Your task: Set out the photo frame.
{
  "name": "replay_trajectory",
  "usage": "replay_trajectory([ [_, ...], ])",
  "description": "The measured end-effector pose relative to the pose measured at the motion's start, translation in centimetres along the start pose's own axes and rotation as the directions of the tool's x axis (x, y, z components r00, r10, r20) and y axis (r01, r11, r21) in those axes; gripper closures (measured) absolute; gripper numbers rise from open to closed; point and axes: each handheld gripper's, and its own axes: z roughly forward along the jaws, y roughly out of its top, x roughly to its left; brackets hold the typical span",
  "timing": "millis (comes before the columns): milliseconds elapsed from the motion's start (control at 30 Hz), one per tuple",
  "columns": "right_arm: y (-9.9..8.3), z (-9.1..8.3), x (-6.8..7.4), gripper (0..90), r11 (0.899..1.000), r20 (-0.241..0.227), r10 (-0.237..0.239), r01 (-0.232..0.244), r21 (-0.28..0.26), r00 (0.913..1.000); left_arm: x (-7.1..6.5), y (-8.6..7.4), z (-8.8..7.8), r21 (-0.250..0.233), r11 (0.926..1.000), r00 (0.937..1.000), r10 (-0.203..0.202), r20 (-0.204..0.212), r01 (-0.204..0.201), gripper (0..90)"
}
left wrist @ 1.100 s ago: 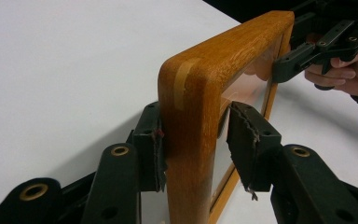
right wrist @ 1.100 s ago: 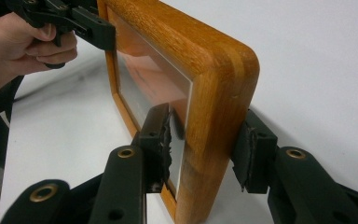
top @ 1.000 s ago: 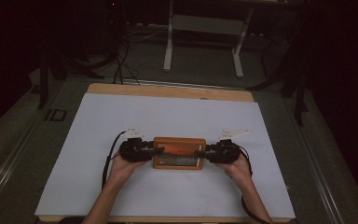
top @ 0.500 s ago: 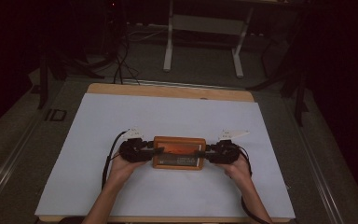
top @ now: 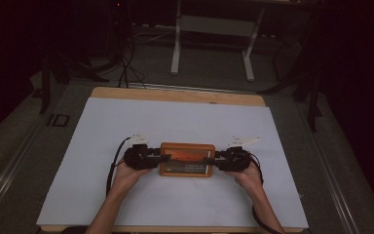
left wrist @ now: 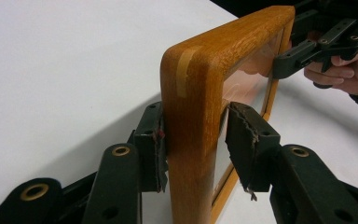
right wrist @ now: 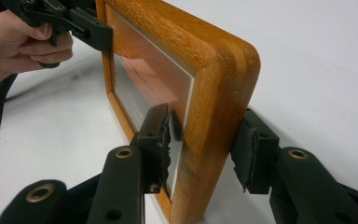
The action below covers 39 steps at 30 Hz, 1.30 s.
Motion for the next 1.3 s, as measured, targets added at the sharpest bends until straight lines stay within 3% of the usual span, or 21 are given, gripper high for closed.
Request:
replay_trajectory([
  [367, 0.2, -0.8, -0.1, 52.1, 1.0, 0.015, 0.002, -0.002, -0.012, 0.9999, 0.2, 0.1, -0.6, -0.007, 1.0, 1.0, -0.002, -0.003, 0.002, 55.8],
  [933, 0.7, -1.8, 0.7, 53.5, 0.995, 0.067, -0.078, 0.073, 0.072, 0.9947, 0.3, 0.8, -2.7, 0.003, 1.0, 0.9981, 0.009, -0.062, -0.008, 54.5],
  [1100, 0.8, -2.6, 0.5, 54.0, 0.994, 0.079, -0.083, 0.077, 0.08, 0.9934, 0.0, 1.0, -3.1, 0.03, 0.9984, 0.9943, 0.05, -0.094, -0.047, 54.4],
  [1300, 0.8, -3.4, 0.3, 54.4, 0.992, 0.099, -0.089, 0.079, 0.099, 0.9911, 0.0, 1.2, -3.8, 0.036, 0.9975, 0.9917, 0.065, -0.111, -0.061, 54.3],
])
